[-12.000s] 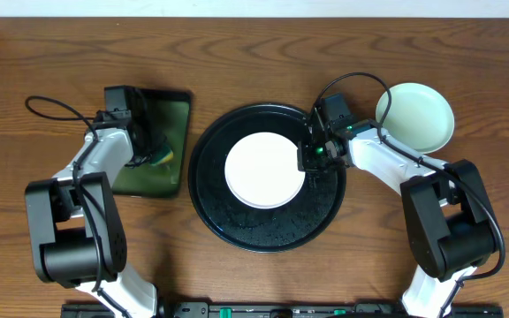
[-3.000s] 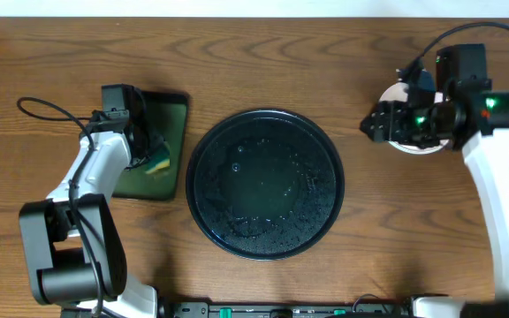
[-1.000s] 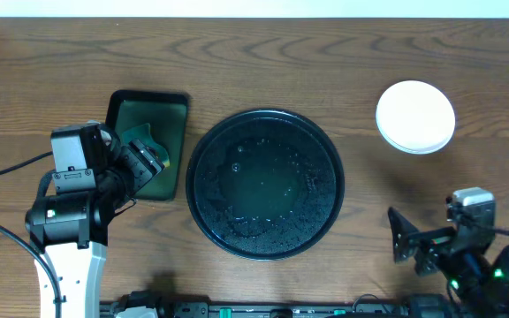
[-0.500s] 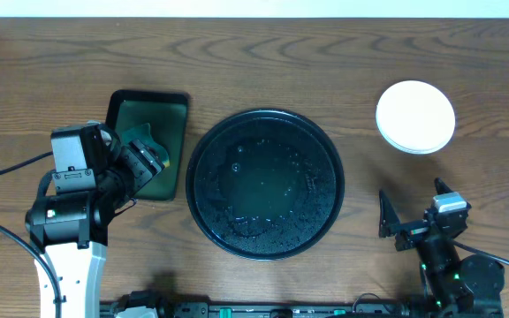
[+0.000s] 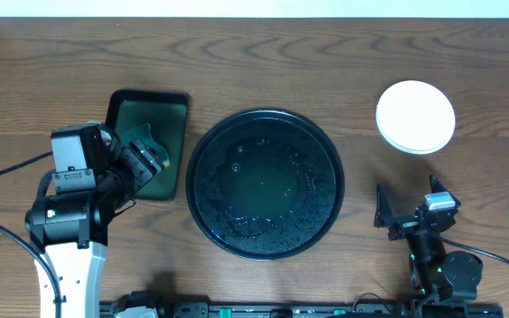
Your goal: Clean dirty plates on tray and stack at the side
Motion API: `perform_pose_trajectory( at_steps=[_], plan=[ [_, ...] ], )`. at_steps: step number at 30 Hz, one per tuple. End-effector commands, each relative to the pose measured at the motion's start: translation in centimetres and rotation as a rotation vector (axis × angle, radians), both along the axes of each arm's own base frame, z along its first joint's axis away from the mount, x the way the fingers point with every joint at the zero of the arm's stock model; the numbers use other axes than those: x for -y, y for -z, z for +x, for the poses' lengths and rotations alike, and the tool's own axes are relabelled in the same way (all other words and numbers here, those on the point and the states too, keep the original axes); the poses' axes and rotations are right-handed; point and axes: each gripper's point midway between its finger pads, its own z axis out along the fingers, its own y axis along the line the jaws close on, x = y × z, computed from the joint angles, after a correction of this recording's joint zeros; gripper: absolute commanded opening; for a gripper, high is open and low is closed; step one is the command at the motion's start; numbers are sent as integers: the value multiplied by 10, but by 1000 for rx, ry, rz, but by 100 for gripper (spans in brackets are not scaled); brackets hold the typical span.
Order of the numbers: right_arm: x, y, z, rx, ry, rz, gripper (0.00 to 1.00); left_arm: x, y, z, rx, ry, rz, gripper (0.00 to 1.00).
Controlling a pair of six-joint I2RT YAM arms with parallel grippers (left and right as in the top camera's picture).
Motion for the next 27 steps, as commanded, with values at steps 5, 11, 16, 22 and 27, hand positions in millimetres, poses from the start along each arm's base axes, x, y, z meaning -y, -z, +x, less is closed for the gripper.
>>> perform_pose_trajectory(
  at_steps=[5,11,16,22,27],
  plan=[
    [36,6,2,-18,206,25,99,-3,2,-1,-9,-2,15,79],
    [32,5,2,-16,184,23,99,-3,2,-1,-9,-2,15,79],
    [32,5,2,-16,184,23,99,-3,2,-1,-9,-2,15,79],
    [32,5,2,-16,184,23,99,-3,2,-1,-9,-2,15,79],
    [32,5,2,-16,184,23,99,-3,2,-1,-9,-2,15,79]
  ],
)
